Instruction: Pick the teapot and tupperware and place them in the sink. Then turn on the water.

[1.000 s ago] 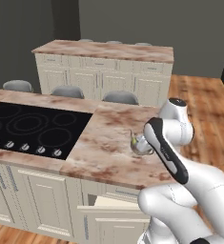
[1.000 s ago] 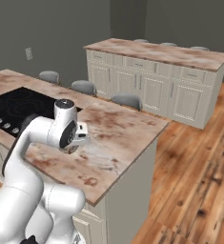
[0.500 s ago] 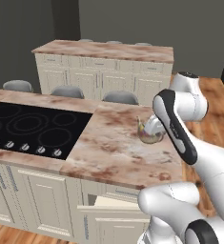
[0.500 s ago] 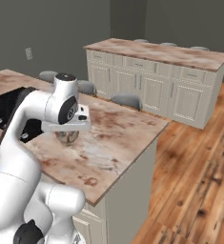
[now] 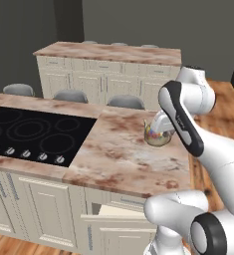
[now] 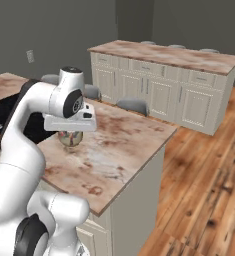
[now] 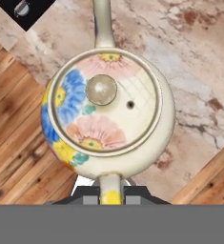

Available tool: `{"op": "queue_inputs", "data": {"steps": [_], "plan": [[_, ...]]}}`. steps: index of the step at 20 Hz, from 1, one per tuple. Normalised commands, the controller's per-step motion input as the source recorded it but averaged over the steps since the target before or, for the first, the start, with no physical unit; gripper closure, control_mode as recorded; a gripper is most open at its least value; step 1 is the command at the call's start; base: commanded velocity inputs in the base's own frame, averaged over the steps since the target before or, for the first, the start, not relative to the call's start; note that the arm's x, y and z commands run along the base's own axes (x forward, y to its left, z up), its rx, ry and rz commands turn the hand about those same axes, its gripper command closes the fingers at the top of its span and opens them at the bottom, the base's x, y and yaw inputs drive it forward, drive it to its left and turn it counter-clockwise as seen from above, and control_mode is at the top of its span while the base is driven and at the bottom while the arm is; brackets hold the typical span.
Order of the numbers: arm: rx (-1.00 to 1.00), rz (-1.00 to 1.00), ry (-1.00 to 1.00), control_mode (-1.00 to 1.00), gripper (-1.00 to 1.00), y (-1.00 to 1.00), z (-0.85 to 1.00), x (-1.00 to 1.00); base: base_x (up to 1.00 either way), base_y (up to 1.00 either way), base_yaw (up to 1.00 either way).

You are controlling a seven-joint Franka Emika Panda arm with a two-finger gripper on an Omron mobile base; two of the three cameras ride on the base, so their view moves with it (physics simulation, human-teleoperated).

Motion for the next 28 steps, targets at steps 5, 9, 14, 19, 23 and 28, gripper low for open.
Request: {"op": "queue_inputs", "data": {"steps": [5,9,14,19,23,28], "plan": [[0.00,0.00,0.00,1.00,1.00,0.00,0.00,0.00,-0.29,-0.13,-0.05],[0.00,0.00,0.00,1.00,1.00,0.00,0.00,0.00,-0.96,-0.68,-0.46],[0.00,0.00,0.00,1.00,1.00,0.00,0.00,0.00,-0.40,-0.52,-0.60],[0.00,0.00,0.00,1.00,1.00,0.00,0.00,0.00,-0.02,-0.33,-0.68],[0.00,0.00,0.00,1.00,1.00,0.00,0.00,0.00,0.00,-0.28,-0.72],[0.00,0.00,0.00,1.00,1.00,0.00,0.00,0.00,0.00,-0.23,-0.69]]}}
